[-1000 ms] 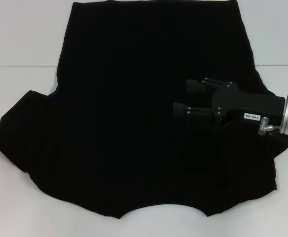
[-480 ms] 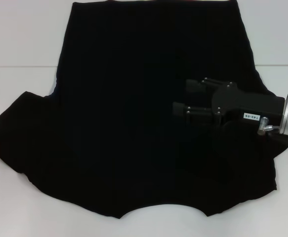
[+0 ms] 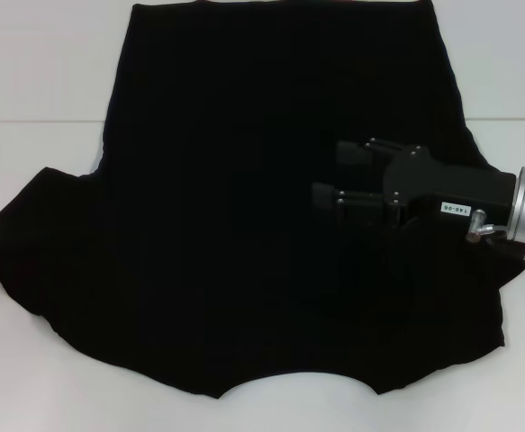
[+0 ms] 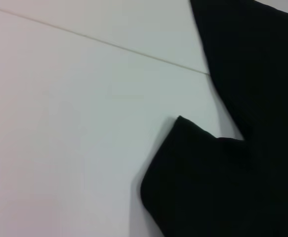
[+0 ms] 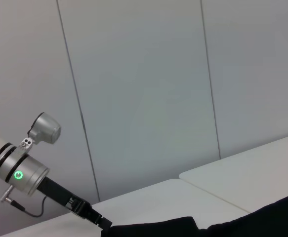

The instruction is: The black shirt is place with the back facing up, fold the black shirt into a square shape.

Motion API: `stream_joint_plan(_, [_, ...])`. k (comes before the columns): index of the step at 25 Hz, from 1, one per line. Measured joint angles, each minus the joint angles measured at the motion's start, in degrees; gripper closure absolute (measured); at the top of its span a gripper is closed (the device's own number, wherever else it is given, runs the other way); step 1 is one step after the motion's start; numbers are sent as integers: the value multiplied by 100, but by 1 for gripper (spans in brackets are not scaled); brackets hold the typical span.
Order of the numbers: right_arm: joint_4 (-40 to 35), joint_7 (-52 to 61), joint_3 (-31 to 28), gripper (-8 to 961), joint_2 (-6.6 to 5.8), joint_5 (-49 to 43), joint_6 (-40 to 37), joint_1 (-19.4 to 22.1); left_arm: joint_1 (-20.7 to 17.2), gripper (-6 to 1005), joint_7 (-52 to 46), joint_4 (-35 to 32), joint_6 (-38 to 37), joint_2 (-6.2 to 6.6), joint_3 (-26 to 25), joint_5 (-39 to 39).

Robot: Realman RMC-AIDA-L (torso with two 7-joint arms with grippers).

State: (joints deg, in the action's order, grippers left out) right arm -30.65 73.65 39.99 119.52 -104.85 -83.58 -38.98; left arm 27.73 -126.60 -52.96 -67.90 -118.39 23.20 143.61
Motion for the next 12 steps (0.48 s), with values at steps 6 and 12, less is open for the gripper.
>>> stream_joint_plan(6, [-14, 0, 0, 75, 0, 0, -25, -8, 133, 998, 75, 32, -33, -10, 17, -23])
stream_joint_plan(12, [-5, 0, 0, 75, 0, 1, -39, 27, 385, 987, 326, 96, -231, -22, 33, -343])
